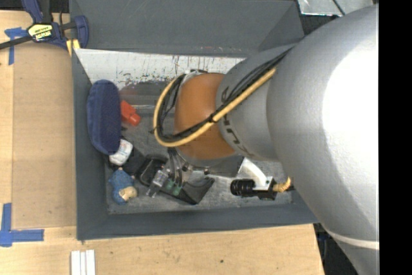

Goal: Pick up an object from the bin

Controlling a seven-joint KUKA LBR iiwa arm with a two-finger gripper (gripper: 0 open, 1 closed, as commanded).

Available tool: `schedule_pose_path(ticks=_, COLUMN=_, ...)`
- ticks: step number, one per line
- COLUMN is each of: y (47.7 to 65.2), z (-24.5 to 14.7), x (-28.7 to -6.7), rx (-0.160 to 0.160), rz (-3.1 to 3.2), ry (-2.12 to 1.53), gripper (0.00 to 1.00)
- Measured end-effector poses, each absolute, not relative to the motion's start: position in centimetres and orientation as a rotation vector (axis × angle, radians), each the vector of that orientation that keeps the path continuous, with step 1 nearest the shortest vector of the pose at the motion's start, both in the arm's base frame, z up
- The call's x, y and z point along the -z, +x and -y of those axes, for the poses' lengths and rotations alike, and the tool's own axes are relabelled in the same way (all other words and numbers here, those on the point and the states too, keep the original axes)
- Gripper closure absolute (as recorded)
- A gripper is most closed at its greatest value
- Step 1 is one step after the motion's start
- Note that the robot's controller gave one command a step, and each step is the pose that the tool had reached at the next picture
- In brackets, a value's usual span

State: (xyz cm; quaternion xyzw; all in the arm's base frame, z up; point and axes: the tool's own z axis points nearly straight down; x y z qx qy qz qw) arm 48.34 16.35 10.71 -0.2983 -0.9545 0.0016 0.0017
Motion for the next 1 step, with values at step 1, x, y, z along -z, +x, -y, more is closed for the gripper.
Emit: schedule_pose_path(ticks=1, y=48.34, z=-16.26, x=-17.94, rx=0.000, rz=3.000, ry=-0.936, gripper=1.00)
